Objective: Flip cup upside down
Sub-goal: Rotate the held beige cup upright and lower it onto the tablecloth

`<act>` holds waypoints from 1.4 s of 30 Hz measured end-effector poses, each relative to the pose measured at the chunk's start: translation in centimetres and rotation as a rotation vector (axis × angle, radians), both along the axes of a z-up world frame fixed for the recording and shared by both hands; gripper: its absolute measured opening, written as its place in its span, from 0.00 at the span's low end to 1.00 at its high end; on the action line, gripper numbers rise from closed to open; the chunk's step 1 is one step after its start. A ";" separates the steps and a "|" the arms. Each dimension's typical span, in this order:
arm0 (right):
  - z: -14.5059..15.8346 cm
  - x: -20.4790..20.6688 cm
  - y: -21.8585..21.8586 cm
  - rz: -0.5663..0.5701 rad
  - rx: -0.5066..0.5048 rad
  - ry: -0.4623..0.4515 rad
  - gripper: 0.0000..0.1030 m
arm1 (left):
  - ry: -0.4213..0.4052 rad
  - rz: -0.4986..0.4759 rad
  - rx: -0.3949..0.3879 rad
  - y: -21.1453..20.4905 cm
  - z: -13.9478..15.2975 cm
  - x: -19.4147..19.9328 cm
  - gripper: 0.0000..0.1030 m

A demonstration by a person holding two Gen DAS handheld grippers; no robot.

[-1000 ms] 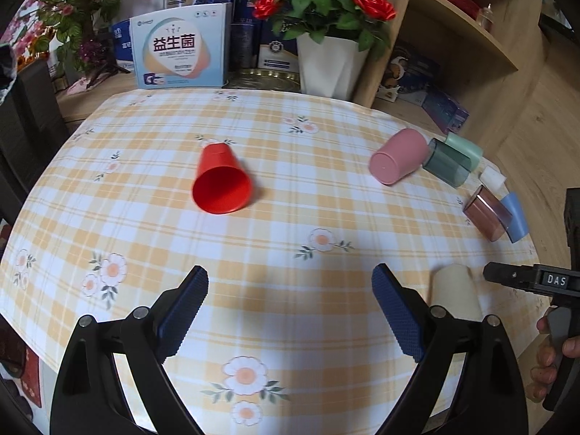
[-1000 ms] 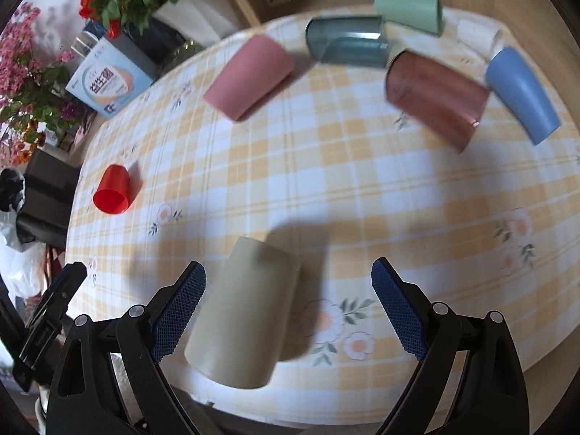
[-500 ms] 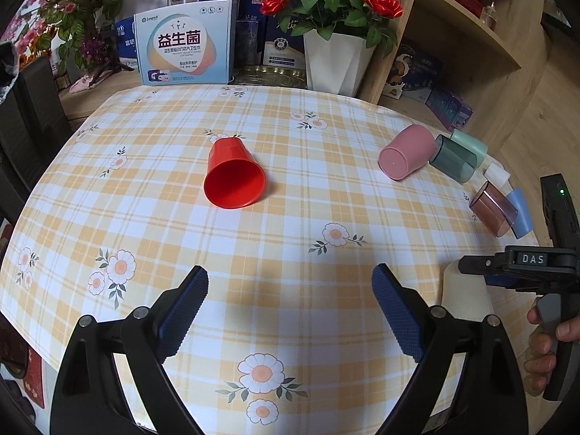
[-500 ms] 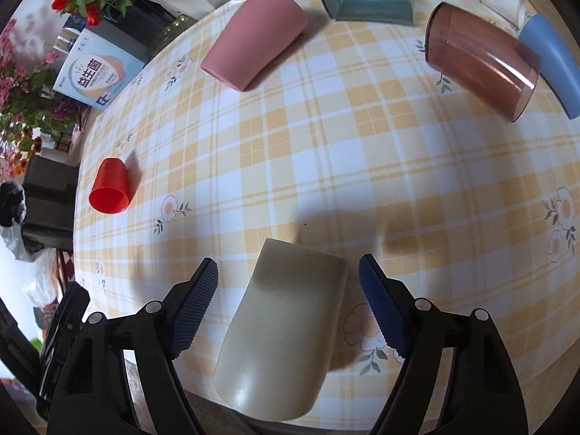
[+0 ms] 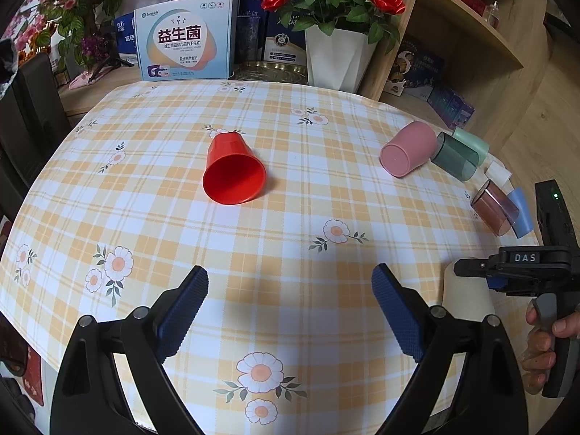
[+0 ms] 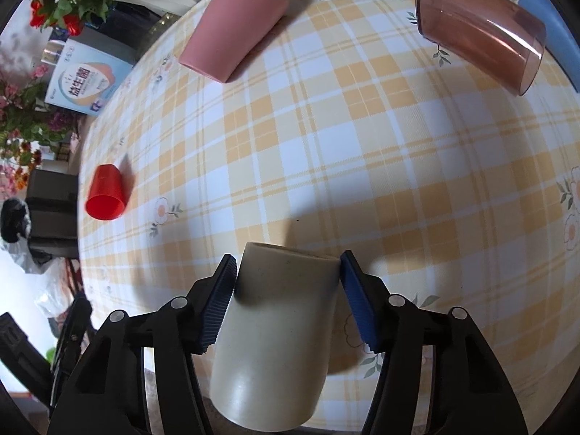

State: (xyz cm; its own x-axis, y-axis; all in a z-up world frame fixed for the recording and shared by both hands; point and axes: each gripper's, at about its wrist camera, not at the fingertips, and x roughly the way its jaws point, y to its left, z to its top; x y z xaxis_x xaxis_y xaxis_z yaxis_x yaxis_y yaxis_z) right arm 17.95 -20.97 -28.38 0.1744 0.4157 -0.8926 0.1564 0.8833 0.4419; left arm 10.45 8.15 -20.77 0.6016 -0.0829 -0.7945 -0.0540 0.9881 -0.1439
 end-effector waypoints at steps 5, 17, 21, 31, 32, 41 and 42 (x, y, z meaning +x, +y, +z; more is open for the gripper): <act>1.0 -1.1 -0.1 0.013 0.022 -0.054 0.53 | -0.006 -0.003 -0.001 0.0 0.1 0.0 0.87; 3.3 -3.7 -3.2 -0.033 0.030 -0.153 0.53 | -0.010 -0.016 0.012 -0.6 0.8 -0.1 0.87; 4.6 -4.1 -5.0 -0.060 -0.022 -0.202 0.53 | -0.010 -0.015 0.010 -0.8 0.9 -0.1 0.87; 7.7 -5.0 -5.2 -0.010 -0.249 -0.366 0.52 | -0.017 -0.032 0.008 -1.4 1.3 0.0 0.87; 7.8 -5.0 -5.0 -0.001 -0.264 -0.375 0.52 | -0.018 -0.032 0.009 -1.4 1.3 0.0 0.87; 8.2 -4.9 -3.2 0.060 -0.370 -0.423 0.52 | -0.019 -0.030 0.007 -1.3 1.3 0.0 0.87; 8.3 -5.0 -2.9 0.072 -0.397 -0.435 0.52 | -0.019 -0.030 0.007 -1.3 1.3 0.0 0.87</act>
State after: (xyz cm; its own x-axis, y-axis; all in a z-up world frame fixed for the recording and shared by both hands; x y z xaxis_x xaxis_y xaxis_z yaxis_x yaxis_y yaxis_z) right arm 12.95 -23.83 -20.12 0.5431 0.0891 -0.8349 -0.0314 0.9958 0.0858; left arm 10.46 6.88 -19.46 0.6140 -0.0954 -0.7835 -0.0220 0.9902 -0.1378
